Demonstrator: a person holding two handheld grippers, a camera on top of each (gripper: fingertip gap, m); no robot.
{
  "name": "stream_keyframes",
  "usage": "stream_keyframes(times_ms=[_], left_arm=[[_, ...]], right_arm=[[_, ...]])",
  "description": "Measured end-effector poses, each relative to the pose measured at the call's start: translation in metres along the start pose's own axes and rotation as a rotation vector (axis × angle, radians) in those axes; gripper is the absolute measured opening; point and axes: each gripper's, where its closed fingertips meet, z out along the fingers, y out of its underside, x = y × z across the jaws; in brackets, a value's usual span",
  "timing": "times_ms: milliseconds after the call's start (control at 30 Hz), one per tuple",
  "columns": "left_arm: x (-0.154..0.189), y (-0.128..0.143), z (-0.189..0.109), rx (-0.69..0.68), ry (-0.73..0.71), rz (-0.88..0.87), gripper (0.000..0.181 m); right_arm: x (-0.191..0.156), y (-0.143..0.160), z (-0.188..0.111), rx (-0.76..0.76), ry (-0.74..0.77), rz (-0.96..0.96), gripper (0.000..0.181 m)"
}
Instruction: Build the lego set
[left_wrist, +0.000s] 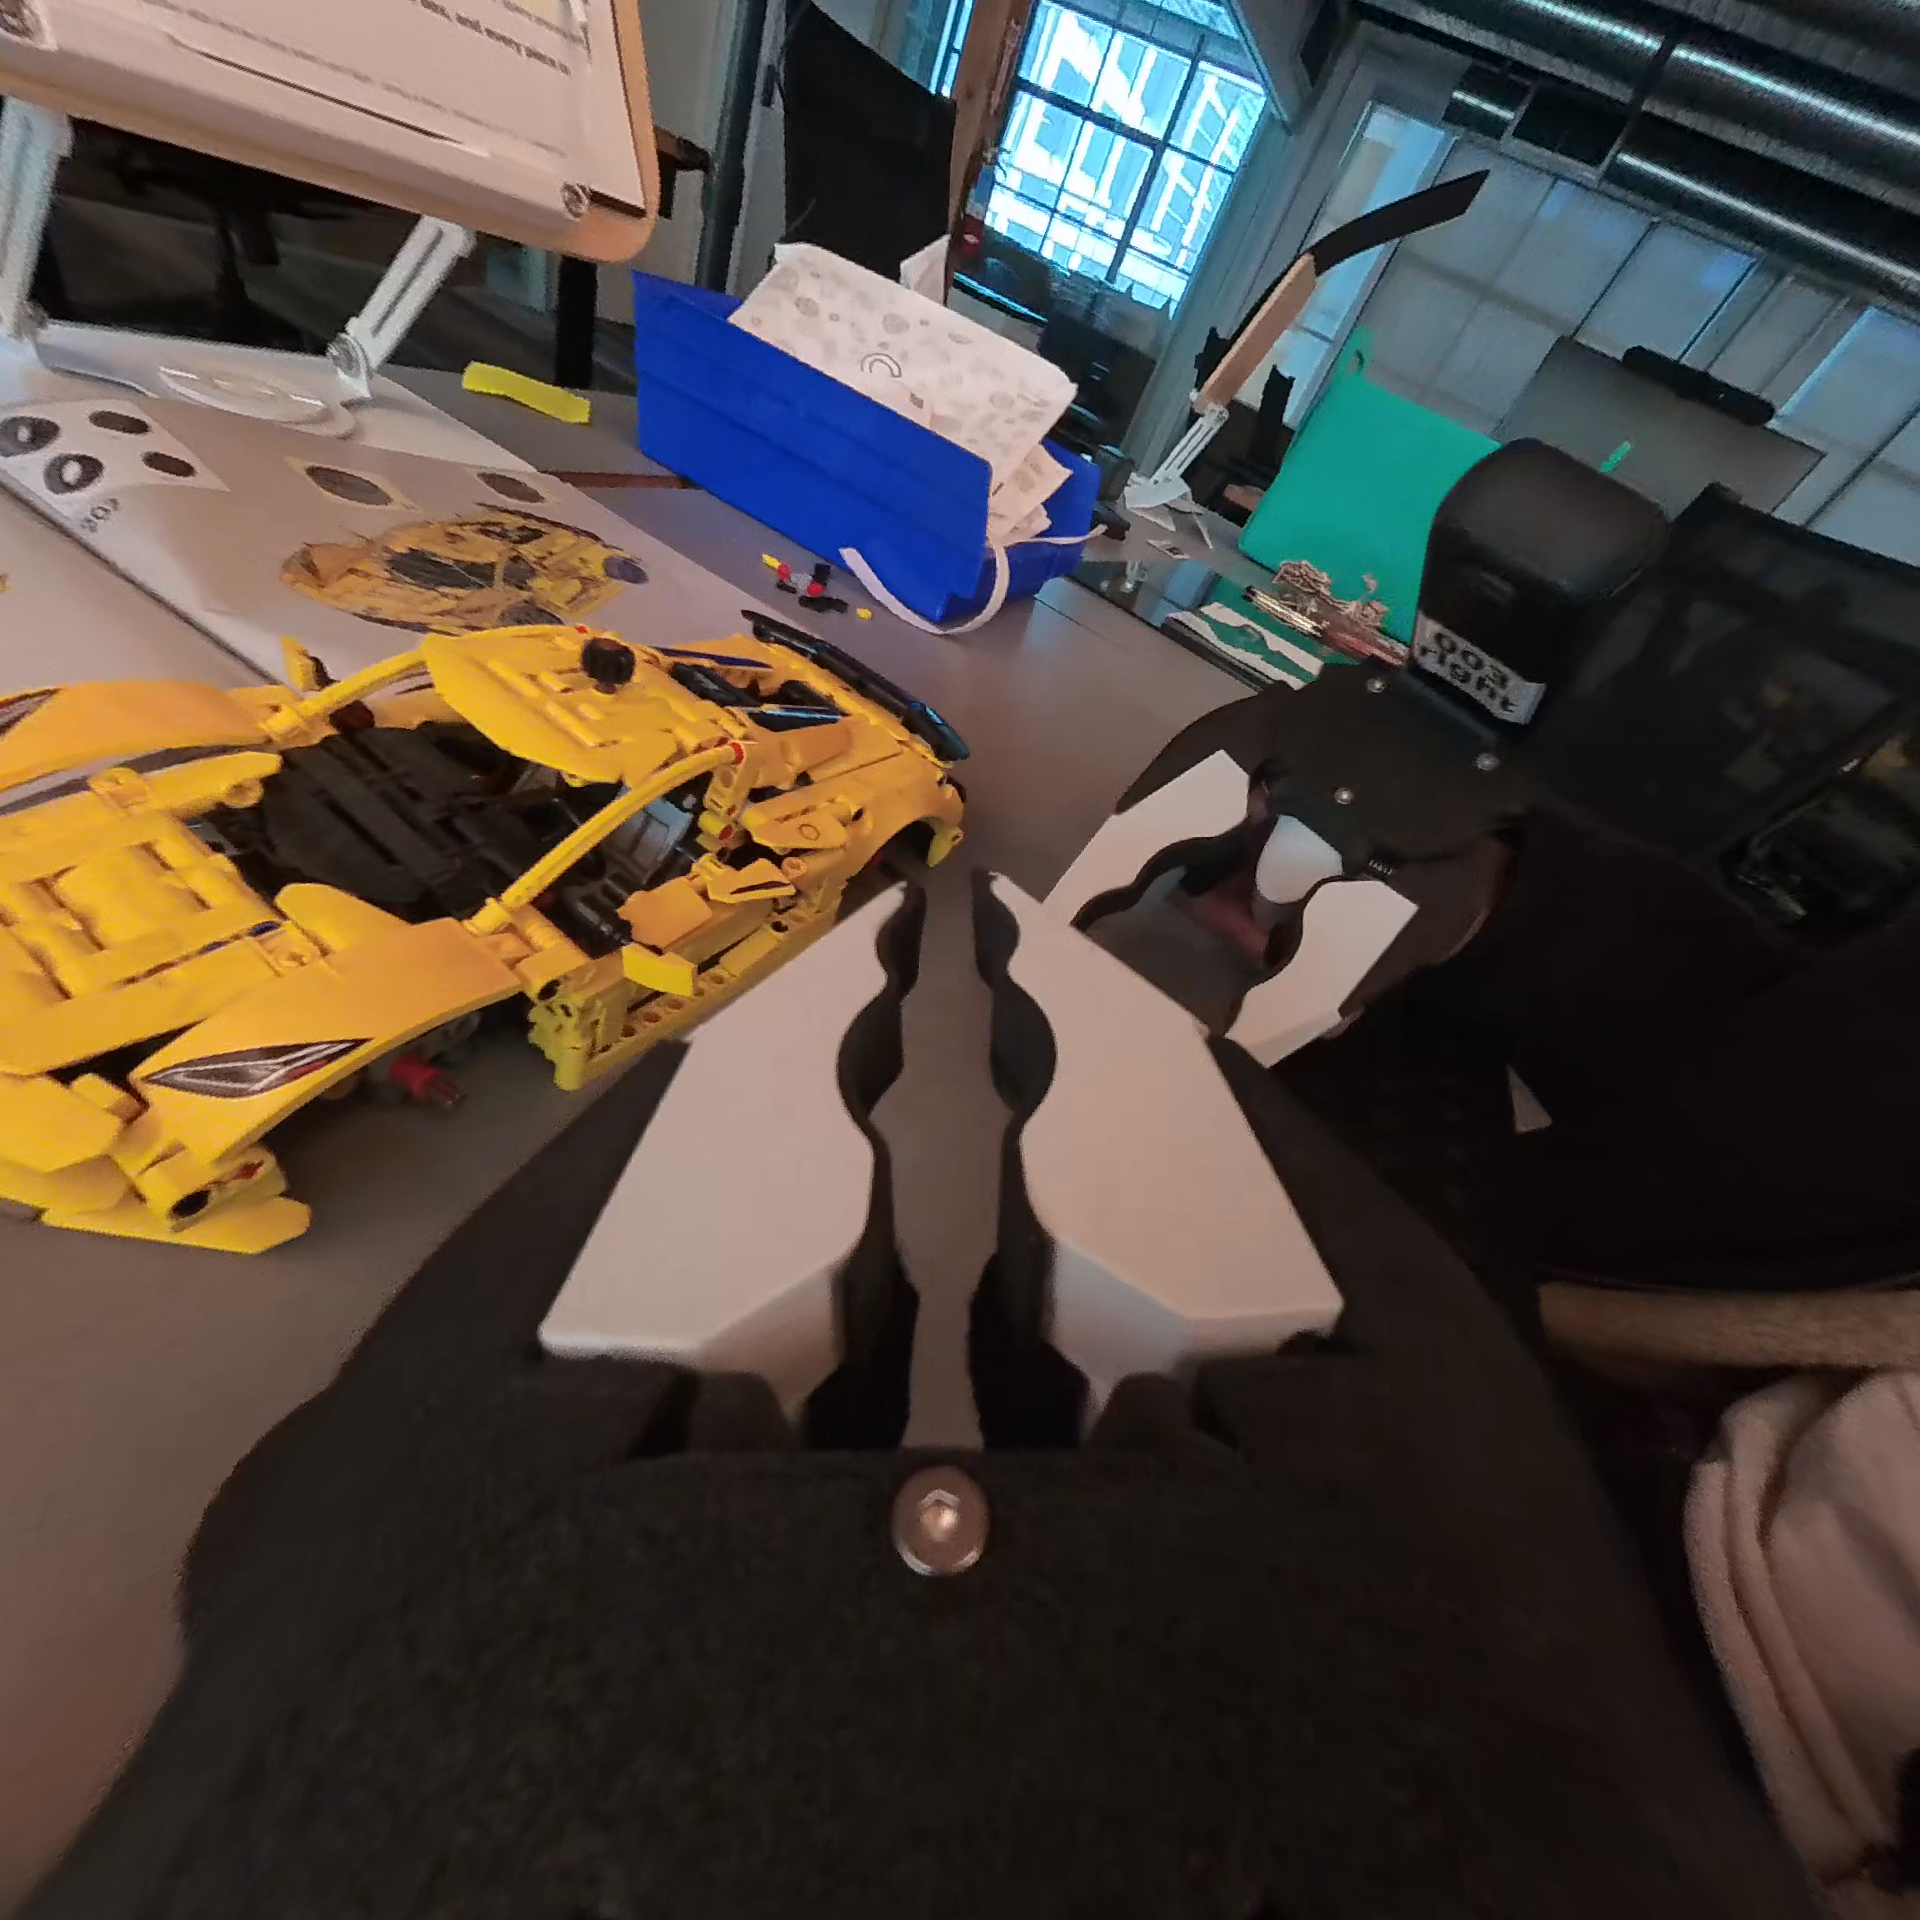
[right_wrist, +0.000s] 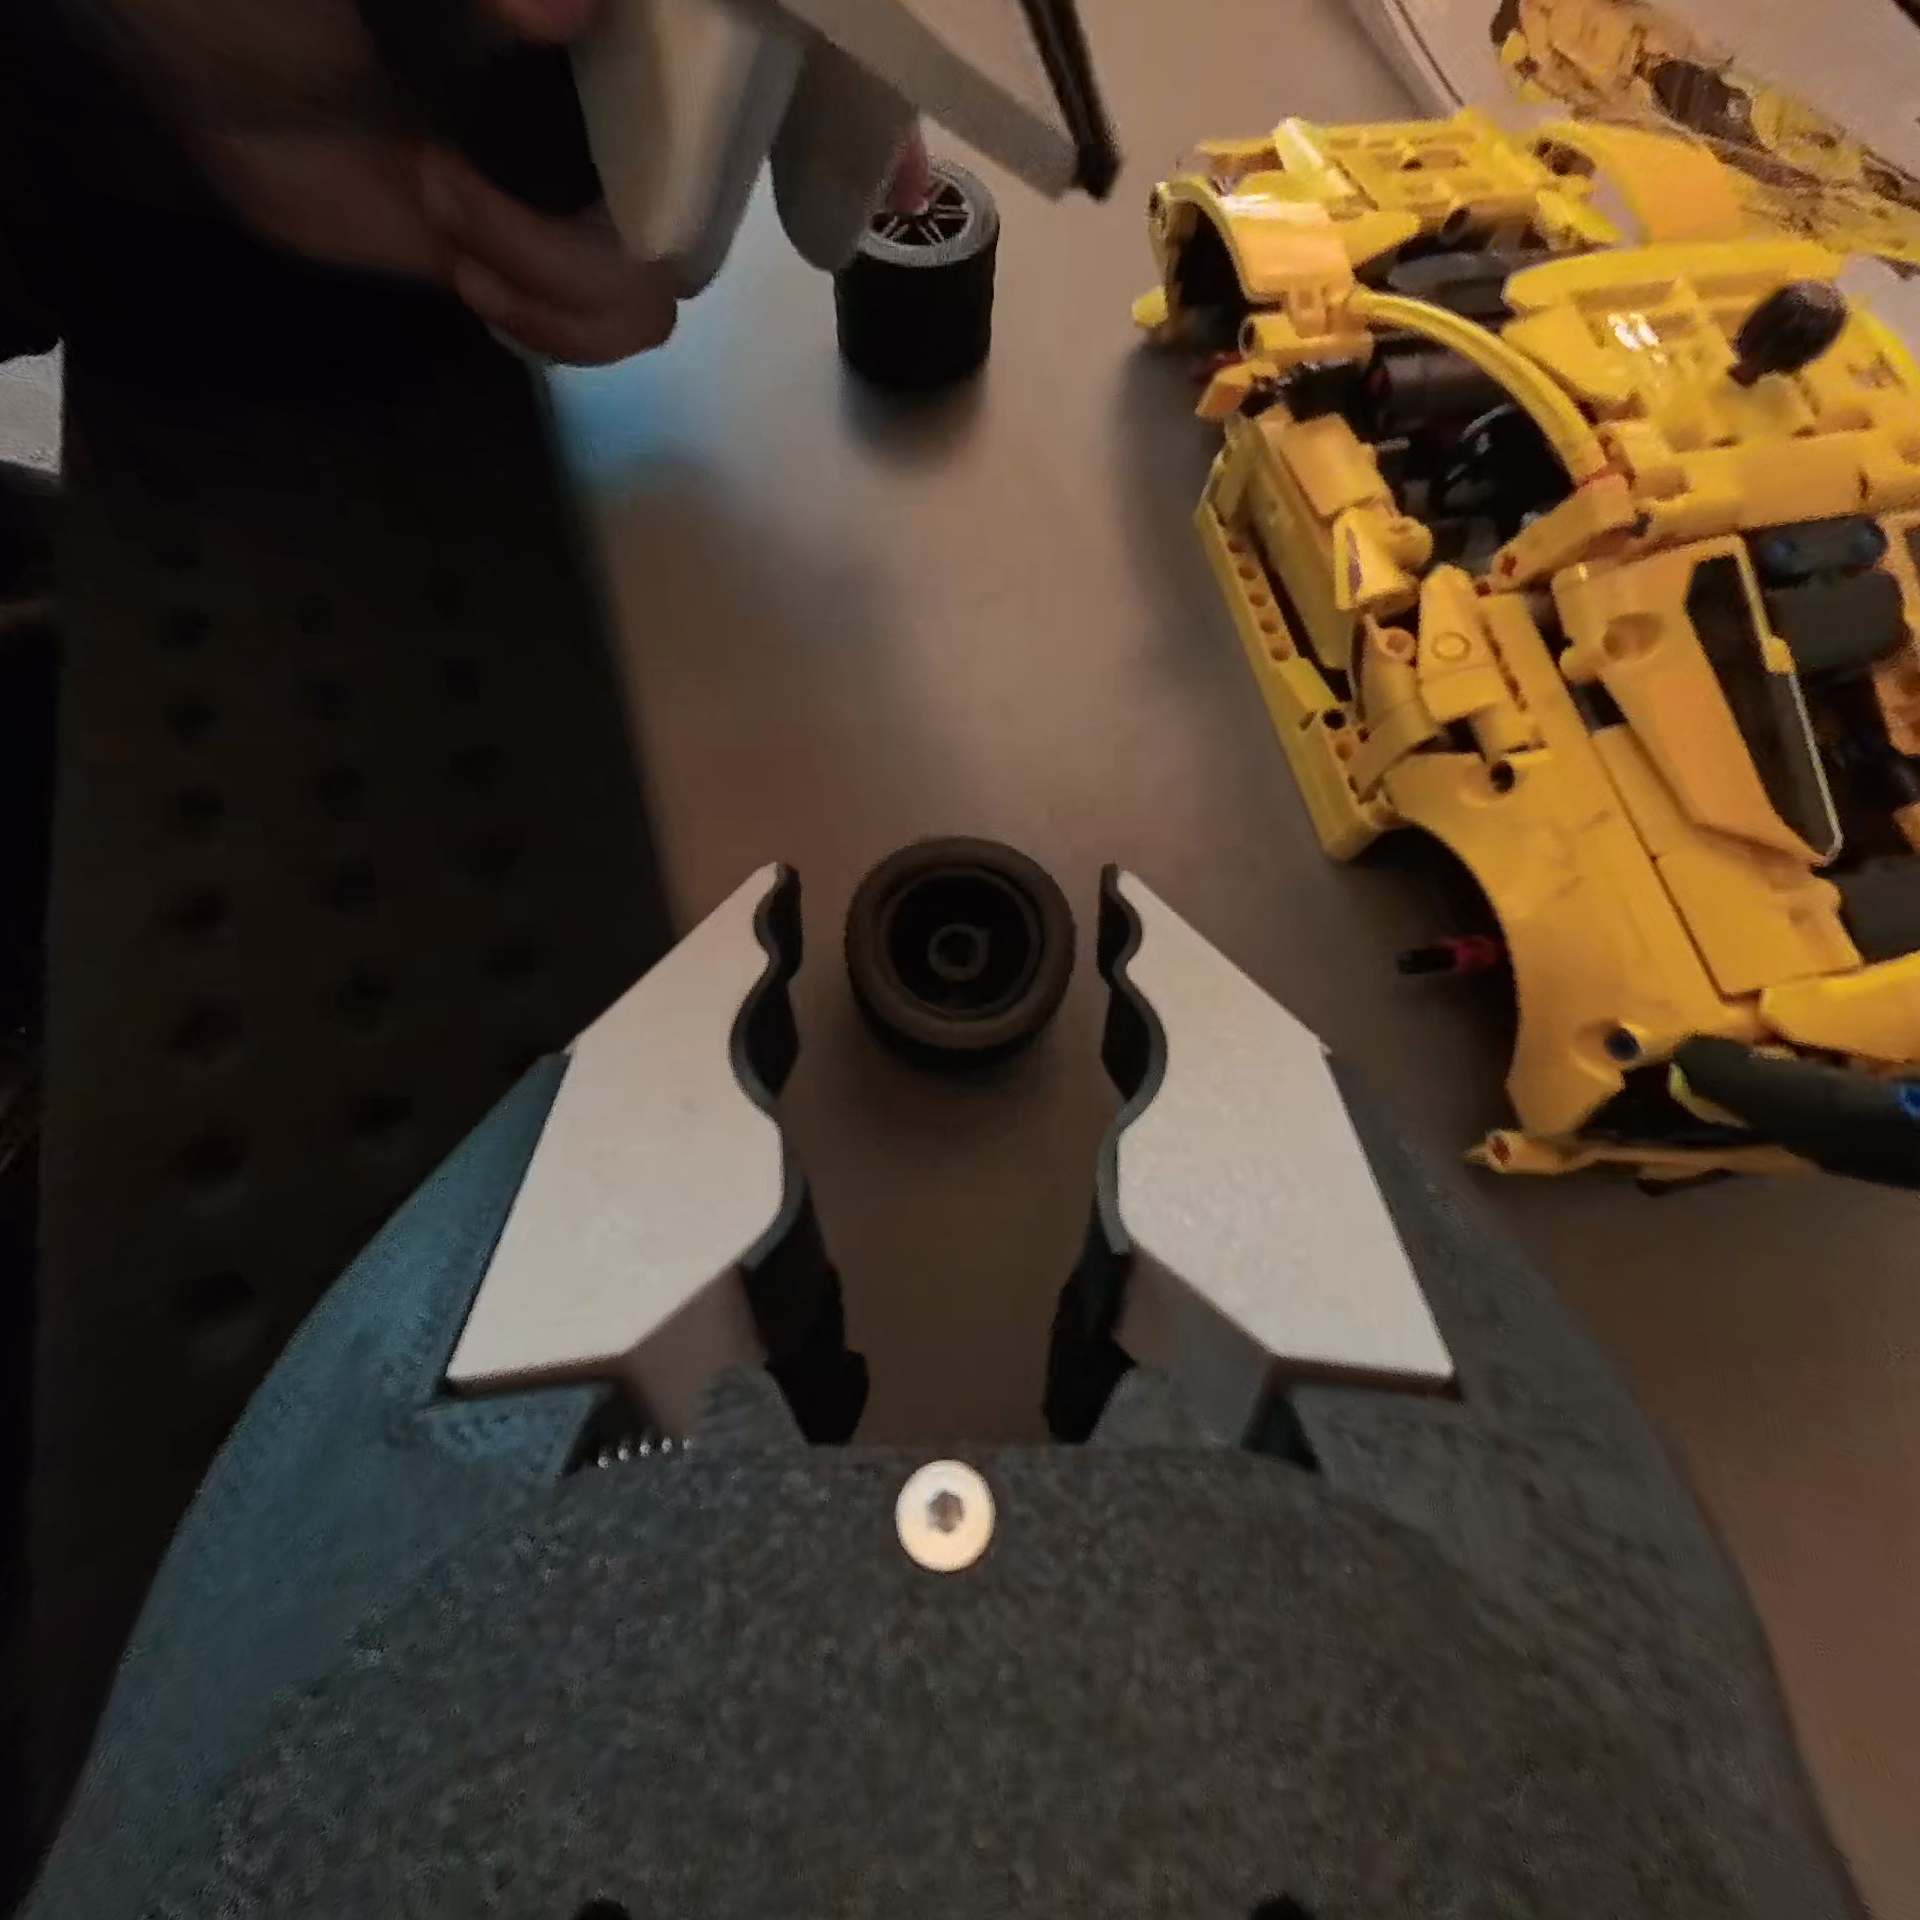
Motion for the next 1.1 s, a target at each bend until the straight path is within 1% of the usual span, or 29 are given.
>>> stream_keyframes(times_ms=[100, 133, 367, 467, 567, 667, 700, 767, 833, 900, 967, 1000, 1100], left_arm=[[0.004, 0.005, 0.004, -0.031, 0.023, 0.006, 0.01], [0.005, 0.006, 0.005, -0.039, 0.028, 0.01, 0.01], [0.007, 0.01, 0.008, -0.064, 0.062, -0.015, 0.01], [0.007, 0.011, 0.009, -0.07, 0.076, -0.032, 0.01], [0.007, 0.012, 0.01, -0.074, 0.083, -0.044, 0.01], [0.005, 0.012, 0.01, -0.074, 0.076, -0.058, 0.01], [0.004, 0.014, 0.012, -0.086, 0.071, -0.056, 0.011], [0.01, 0.025, 0.018, -0.166, 0.086, -0.018, 0.004], [0.011, 0.05, 0.027, -0.324, 0.055, 0.078, 0.0], [0.018, 0.074, 0.033, -0.469, 0.064, 0.181, 0.0], [0.017, 0.092, 0.038, -0.567, 0.042, 0.262, 0.0], [0.018, 0.097, 0.04, -0.596, 0.042, 0.282, 0.001], [0.015, 0.097, 0.043, -0.591, 0.016, 0.306, 0.0]], right_arm=[[0.0, 0.004, 0.007, -0.043, 0.013, -0.026, 0.05], [0.002, 0.003, 0.007, -0.038, 0.027, -0.027, 0.044], [0.001, 0.004, 0.005, -0.031, 0.006, -0.056, 0.034], [0.001, 0.004, 0.005, -0.017, -0.01, -0.039, 0.034], [0.001, 0.003, 0.004, 0.003, -0.039, 0.0, 0.039], [0.003, -0.004, -0.008, 0.056, -0.016, -0.003, 0.049], [0.006, -0.003, -0.014, 0.065, -0.003, 0.005, 0.046], [0.006, 0.014, -0.022, -0.012, -0.023, 0.018, 0.033], [0.004, 0.028, -0.024, -0.064, -0.046, 0.034, 0.032], [0.006, 0.031, -0.022, -0.07, -0.042, 0.035, 0.031], [0.004, 0.031, -0.019, -0.087, -0.049, 0.018, 0.023], [0.004, 0.031, -0.018, -0.089, -0.044, 0.004, 0.021], [0.004, 0.029, -0.017, -0.092, -0.02, -0.032, 0.018]])
